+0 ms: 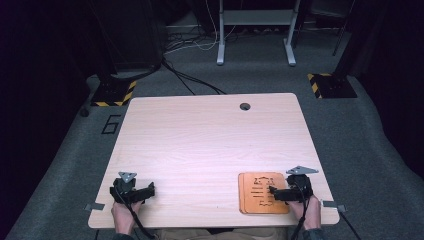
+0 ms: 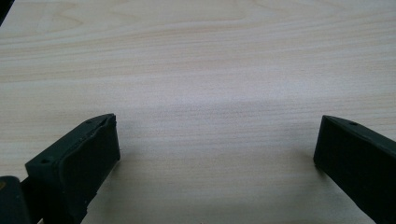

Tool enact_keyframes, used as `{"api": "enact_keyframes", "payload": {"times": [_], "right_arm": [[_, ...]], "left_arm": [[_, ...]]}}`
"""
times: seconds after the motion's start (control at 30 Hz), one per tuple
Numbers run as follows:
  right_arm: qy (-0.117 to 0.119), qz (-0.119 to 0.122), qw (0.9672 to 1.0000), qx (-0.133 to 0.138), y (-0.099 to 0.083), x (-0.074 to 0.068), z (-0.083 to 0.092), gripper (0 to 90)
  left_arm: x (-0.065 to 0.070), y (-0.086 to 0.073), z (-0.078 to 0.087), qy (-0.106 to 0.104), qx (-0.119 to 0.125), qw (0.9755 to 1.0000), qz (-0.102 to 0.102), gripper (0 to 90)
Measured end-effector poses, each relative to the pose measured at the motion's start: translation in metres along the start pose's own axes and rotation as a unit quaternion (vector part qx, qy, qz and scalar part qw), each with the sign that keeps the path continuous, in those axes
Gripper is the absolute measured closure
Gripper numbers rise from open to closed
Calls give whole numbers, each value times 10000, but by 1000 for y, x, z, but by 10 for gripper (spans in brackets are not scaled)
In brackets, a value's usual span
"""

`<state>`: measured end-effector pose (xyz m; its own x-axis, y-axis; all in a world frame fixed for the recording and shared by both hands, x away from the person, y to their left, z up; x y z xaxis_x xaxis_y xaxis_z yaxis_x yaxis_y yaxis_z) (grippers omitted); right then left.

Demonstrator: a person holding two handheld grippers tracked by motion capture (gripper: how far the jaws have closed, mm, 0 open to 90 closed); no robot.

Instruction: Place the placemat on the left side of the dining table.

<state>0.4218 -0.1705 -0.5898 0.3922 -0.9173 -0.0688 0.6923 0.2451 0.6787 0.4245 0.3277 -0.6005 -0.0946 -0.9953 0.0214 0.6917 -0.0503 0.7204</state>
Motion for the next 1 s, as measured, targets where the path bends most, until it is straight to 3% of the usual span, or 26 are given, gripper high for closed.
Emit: {"api": "enact_keyframes", "payload": {"times": [0.27, 0.5, 0.57, 0.6, 0.83, 0.87, 1.0], "right_arm": [[-11, -2, 10000, 27, -1, 5, 1, 61], [49, -47, 10000, 18, -2, 4, 1, 60], [53, -14, 10000, 31, -2, 5, 1, 60], [44, -4, 10000, 30, -2, 6, 1, 60], [27, -16, 10000, 9, -2, 8, 3, 61], [27, -16, 10000, 9, -2, 8, 3, 61], [21, 34, 10000, 39, -3, 10, 3, 61]], "left_arm": [[22, 3, 4, -172, 89, 9996, -187, 3], [49, 11, 10, -537, 93, 9979, -354, 4], [64, 15, 12, -720, 135, 9966, -375, 5], [64, 15, 12, -720, 135, 9966, -375, 5], [106, 18, 15, -1151, 58, 9904, -769, 6], [106, 18, 15, -1151, 58, 9904, -769, 6], [124, 21, 17, -1349, 53, 9866, -918, 6]]}}
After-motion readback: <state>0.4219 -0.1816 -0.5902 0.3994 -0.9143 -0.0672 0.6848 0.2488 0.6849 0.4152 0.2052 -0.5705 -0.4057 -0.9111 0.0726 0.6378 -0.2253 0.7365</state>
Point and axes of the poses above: each handheld gripper's, and its own axes: z roughly backward along the jaws, y roughly out of its top, x roughly to its right, the point moved 10 cm from there along -z, roughly forward along the jaws, and after that the axes turned 3 degrees about -y, right-handed, at the moved point
